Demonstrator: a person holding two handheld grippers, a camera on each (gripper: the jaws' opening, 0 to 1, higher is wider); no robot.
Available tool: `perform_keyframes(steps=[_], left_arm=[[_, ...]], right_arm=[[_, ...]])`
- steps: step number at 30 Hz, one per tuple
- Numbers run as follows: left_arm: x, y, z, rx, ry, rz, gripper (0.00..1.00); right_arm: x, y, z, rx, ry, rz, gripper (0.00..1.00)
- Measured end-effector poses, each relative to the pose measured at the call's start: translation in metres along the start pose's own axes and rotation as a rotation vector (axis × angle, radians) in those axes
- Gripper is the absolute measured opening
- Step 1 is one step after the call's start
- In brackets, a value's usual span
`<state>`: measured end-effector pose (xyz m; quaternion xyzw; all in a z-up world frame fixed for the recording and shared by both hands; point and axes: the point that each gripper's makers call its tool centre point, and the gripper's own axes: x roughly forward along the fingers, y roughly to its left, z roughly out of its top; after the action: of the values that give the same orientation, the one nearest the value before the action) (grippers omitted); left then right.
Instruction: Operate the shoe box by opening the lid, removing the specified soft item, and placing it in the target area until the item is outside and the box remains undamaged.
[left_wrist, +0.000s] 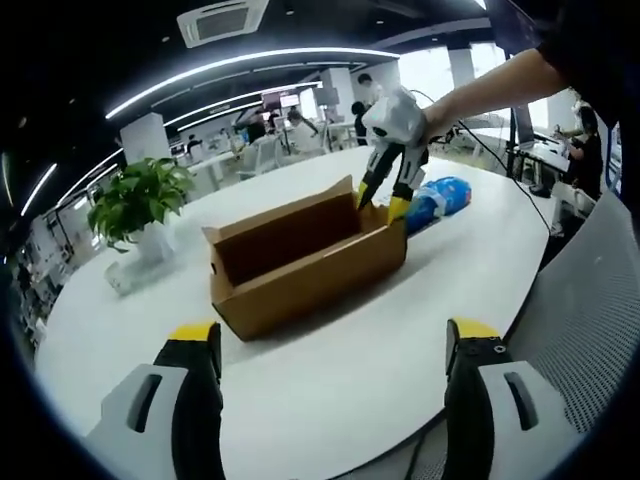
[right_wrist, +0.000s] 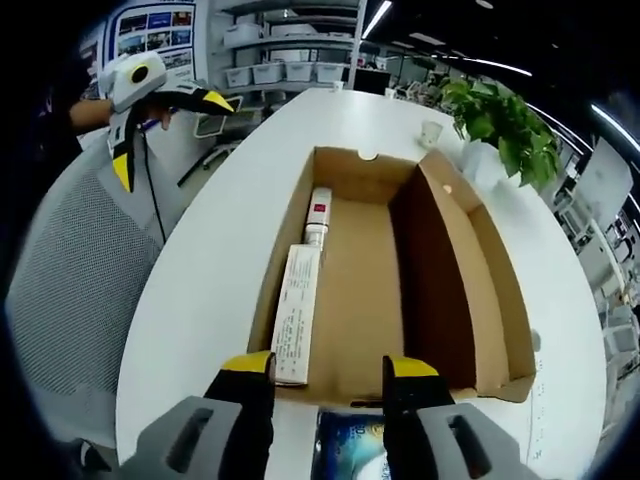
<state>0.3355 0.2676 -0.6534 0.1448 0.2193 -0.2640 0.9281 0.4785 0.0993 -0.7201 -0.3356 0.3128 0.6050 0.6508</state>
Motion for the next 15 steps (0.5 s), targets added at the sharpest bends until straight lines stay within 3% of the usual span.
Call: perform_keyframes(steps=[5, 9, 15], left_arm=[[0.000, 0.001, 0.000, -0.001, 0.001, 0.005, 0.93], [0.000, 0.002, 0.000, 0.000, 0.004, 0.008, 0.92], [0.000, 0.002, 0.000, 0.003, 0.005, 0.008, 0.92]], right_arm=[[0.010, 0.004, 0.001, 0.013, 0.004, 0.051, 0.39], [0.017, 0.010, 0.004, 0.033, -0.008, 0.093, 0.30], [0.018, 0.007, 0.007, 0.035, -0.010, 0.076, 0.29]])
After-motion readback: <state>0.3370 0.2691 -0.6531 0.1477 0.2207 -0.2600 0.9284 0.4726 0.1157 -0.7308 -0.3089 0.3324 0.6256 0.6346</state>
